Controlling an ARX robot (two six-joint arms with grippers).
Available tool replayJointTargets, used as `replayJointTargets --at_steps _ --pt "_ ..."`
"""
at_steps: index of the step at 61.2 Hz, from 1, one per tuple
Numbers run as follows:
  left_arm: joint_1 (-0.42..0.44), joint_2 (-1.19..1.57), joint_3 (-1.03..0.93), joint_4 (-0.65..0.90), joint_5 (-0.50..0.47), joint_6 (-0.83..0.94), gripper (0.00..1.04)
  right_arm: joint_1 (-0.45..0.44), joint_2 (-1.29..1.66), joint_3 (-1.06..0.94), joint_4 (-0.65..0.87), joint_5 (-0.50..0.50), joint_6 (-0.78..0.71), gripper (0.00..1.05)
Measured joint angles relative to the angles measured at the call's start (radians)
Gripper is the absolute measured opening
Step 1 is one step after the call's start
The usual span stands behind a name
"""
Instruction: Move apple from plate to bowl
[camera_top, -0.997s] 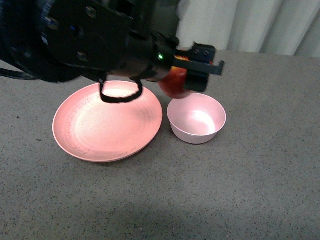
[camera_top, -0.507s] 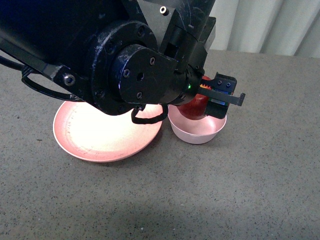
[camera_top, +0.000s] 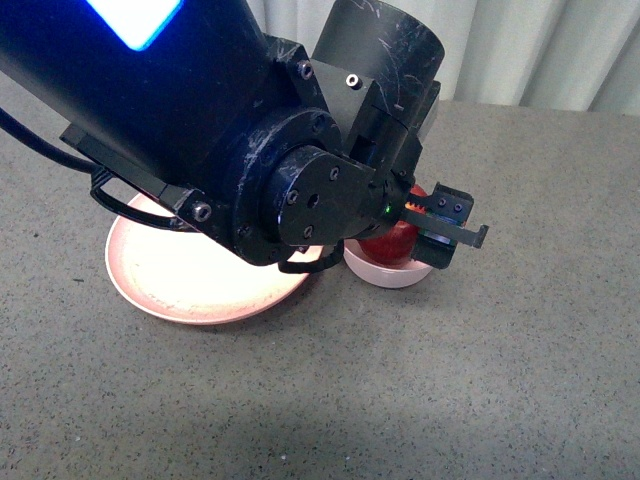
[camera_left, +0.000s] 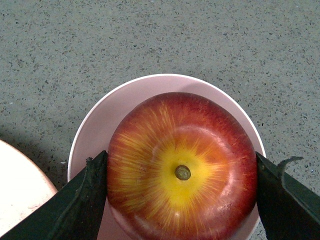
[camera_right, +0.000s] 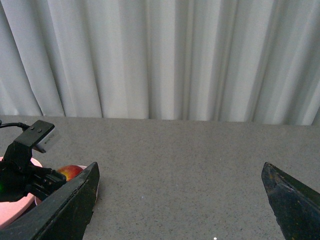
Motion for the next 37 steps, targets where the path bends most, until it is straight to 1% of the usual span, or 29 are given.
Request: replayJointTargets --at_steps 1,5,8,9,12,23,26,31,37 --pt "0.0 0.0 0.0 0.002 -0.005 0.001 0.78 0.0 0.0 0.0 0.0 0.0 0.0 0.95" --pt "-0.002 0.0 -0.001 0.014 -0.017 -0.001 0.88 0.0 0.0 0.0 0.0 0.0 0.0 0.95" --pt "-0.002 -0.005 -0.002 0.021 -0.018 -0.002 0.99 0.0 0.0 0.0 0.0 0.0 0.0 0.95" --pt "-0.002 -0.008 -0.002 0.023 -0.021 0.0 1.0 0.0 0.0 0.0 0.0 0.0 0.0 0.95" --pt "-0.003 -0.022 -0.011 0.036 -0.032 -0.003 0.97 0.0 0.0 0.0 0.0 0.0 0.0 0.95" --pt "0.001 -0.098 -0.061 0.061 -0.063 -0.021 0.98 0.0 0.0 0.0 0.0 0.0 0.0 0.95" --pt "0.004 -0.143 -0.093 0.078 -0.086 -0.034 0.98 0.0 0.0 0.0 0.0 0.0 0.0 0.95" --pt "0.009 -0.224 -0.153 0.111 -0.097 -0.063 0.98 0.0 0.0 0.0 0.0 0.0 0.0 0.95" --pt "0.019 -0.347 -0.254 0.159 -0.148 -0.089 0.98 0.0 0.0 0.0 0.0 0.0 0.0 0.95"
